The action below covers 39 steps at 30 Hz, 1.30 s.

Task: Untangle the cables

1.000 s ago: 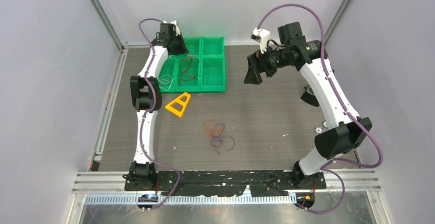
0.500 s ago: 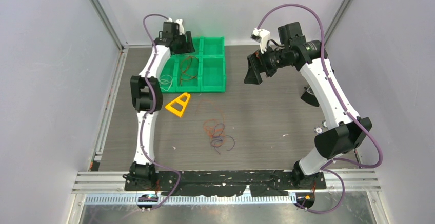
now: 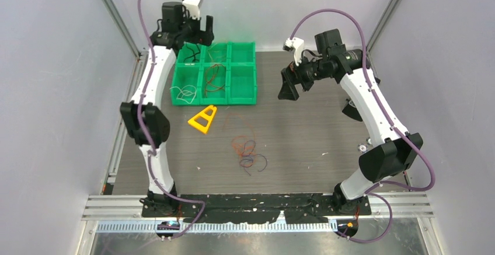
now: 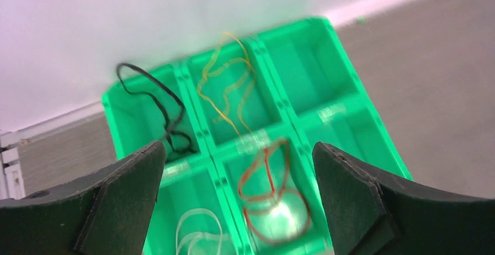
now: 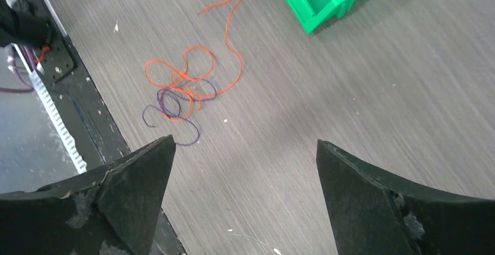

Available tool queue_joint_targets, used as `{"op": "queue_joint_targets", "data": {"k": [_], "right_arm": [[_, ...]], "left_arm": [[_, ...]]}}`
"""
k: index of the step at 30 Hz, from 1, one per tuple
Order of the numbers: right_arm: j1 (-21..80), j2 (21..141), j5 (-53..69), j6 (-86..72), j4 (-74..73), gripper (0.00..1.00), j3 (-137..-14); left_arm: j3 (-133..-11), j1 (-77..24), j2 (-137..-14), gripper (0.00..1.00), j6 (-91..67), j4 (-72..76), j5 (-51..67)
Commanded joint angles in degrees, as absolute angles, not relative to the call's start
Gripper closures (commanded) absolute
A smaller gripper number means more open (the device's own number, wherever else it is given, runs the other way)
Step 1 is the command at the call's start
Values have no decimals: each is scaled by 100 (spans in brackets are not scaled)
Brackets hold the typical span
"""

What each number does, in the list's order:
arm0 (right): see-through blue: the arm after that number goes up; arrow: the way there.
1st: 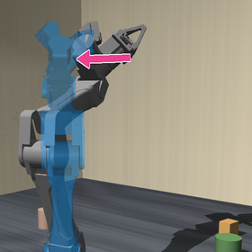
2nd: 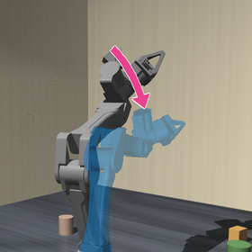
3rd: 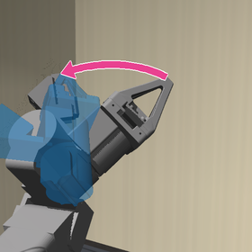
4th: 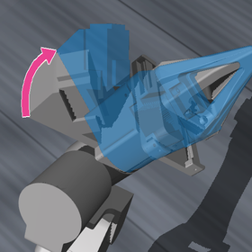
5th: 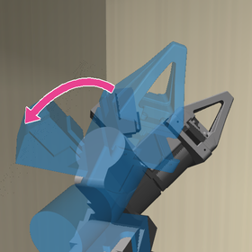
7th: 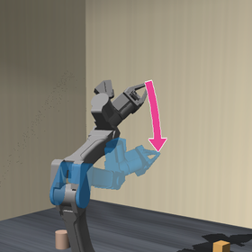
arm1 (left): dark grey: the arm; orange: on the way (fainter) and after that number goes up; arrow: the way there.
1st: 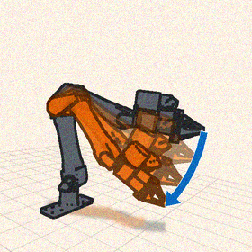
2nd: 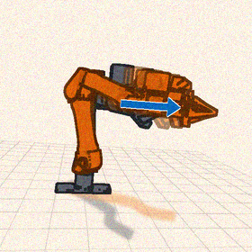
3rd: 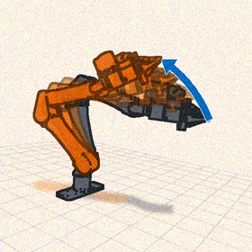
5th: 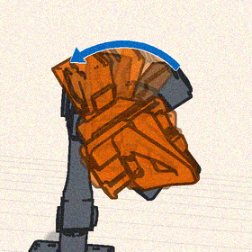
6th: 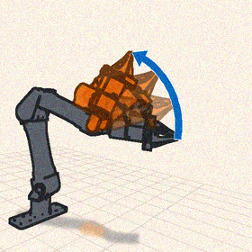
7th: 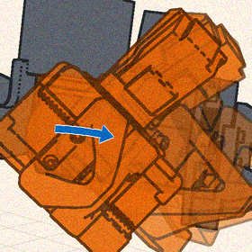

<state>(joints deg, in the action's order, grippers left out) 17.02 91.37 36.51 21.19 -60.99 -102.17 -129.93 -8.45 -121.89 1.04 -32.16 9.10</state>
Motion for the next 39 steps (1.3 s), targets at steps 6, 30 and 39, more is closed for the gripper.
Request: {"op": "queue_joint_targets", "data": {"k": [6, 30, 39], "right_arm": [[2351, 9075, 3883, 3009, -4933, 0, -8258], [4274, 10062, 4020, 2008, -1847, 9, -5878], [4352, 10011, 3728, 1941, -1280, 64, -5264]], "left_arm": [[-8839, -247, -8439, 0, 1483, -3610, 4833], [-3437, -2285, -5576, 10, 1057, -1412, 4317], [-3834, -2285, -6983, 30, -600, -839, 4121]]}}
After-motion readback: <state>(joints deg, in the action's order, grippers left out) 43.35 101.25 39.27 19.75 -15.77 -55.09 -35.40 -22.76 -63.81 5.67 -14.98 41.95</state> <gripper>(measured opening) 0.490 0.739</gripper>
